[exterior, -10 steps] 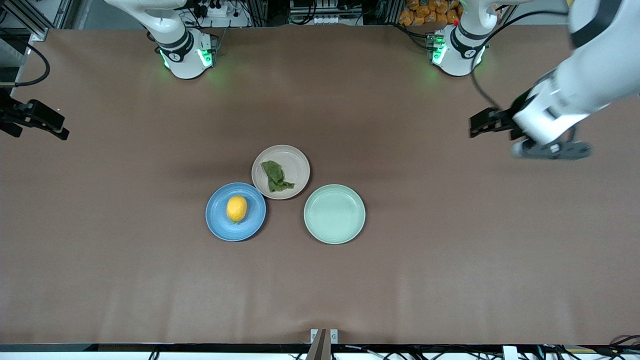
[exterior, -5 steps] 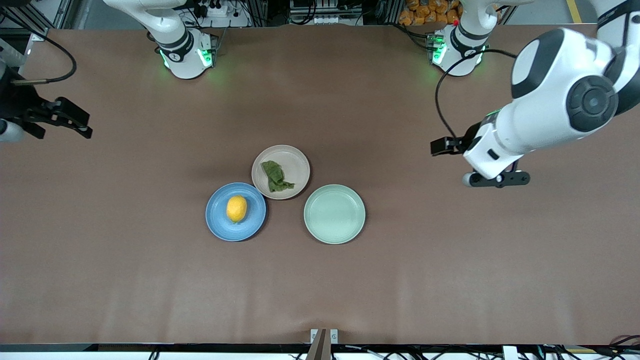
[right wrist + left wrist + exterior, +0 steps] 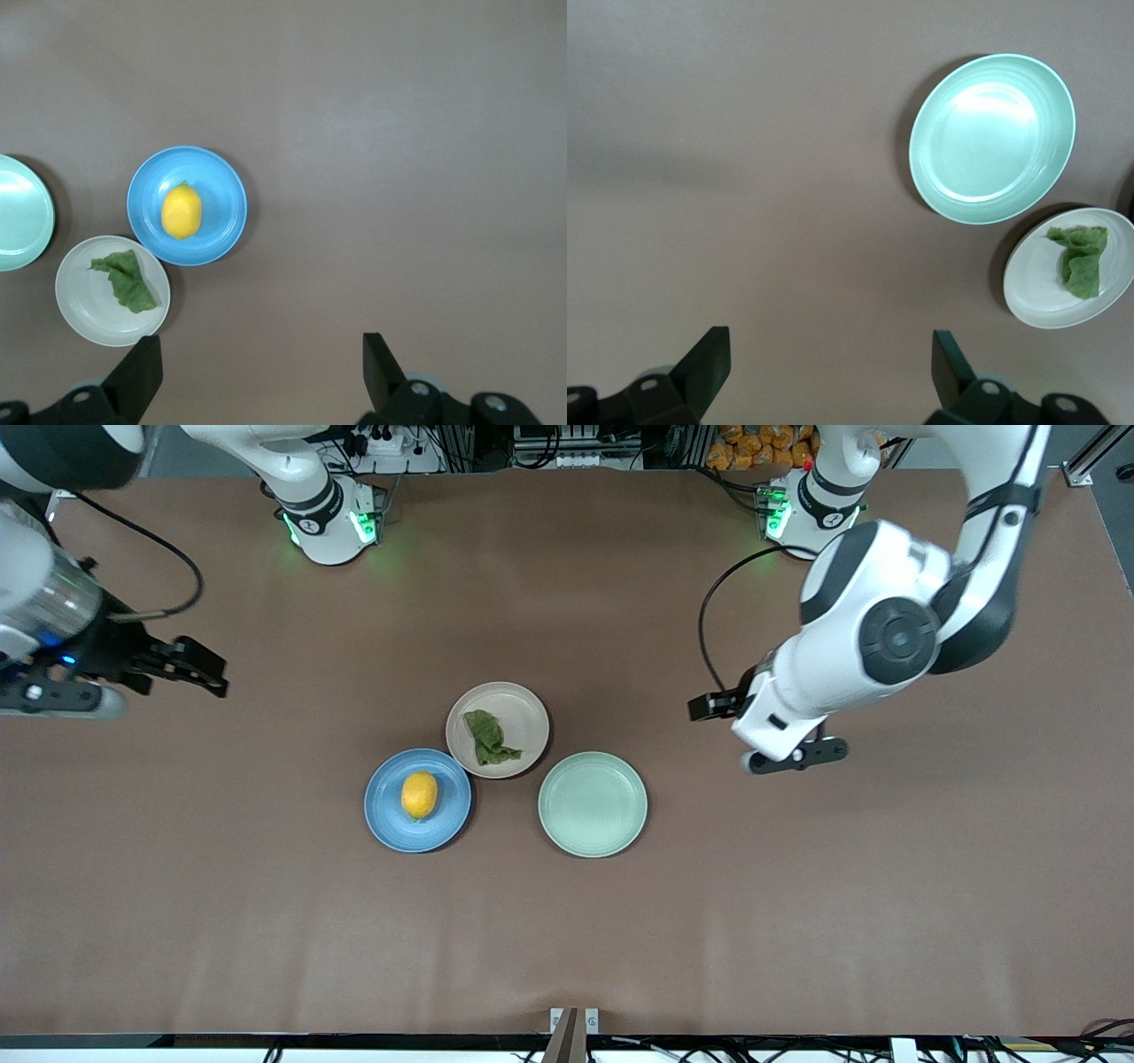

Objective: Pick lemon and lettuce from blue and beige plates
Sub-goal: 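Move the right gripper toward the lemon while the left gripper approaches the lettuce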

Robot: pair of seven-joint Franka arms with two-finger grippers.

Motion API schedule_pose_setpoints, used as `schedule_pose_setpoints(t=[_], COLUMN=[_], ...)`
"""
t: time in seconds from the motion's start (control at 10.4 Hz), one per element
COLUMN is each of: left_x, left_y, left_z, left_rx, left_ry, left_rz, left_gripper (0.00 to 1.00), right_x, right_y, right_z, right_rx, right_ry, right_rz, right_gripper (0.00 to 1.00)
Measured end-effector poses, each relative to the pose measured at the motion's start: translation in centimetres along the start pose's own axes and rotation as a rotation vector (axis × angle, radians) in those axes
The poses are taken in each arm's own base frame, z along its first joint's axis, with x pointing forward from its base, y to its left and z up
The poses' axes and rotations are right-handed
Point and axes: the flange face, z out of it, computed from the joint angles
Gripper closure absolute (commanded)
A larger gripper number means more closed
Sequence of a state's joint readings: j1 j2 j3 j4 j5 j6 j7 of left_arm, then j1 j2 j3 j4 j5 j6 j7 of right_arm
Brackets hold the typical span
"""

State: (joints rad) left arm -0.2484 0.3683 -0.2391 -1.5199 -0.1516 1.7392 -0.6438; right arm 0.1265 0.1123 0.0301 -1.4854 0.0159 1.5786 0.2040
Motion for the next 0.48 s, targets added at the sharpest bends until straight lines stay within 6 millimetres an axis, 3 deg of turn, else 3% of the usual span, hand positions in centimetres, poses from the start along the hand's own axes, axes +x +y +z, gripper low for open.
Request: schedule_pose_setpoints(t=[0.19, 0.48], left_x=[-0.7, -2.3], left_y=[2.8, 7.1], left_z=[2.6, 5.4], left_rx=[-0.004, -0.036], left_ry=[0.004, 0.036], left_rz=[-0.058, -0.124], left_gripper=[0.0, 0.0], right_x=[1.2, 2.8], right_y=[-3.3, -9.3], right_z=[3.5, 11.1], right_rx=[-0.006, -0.026], right_ry=[-0.033, -0.1], right_rz=[-0.048, -0.127], right_gripper=[0.0, 0.0])
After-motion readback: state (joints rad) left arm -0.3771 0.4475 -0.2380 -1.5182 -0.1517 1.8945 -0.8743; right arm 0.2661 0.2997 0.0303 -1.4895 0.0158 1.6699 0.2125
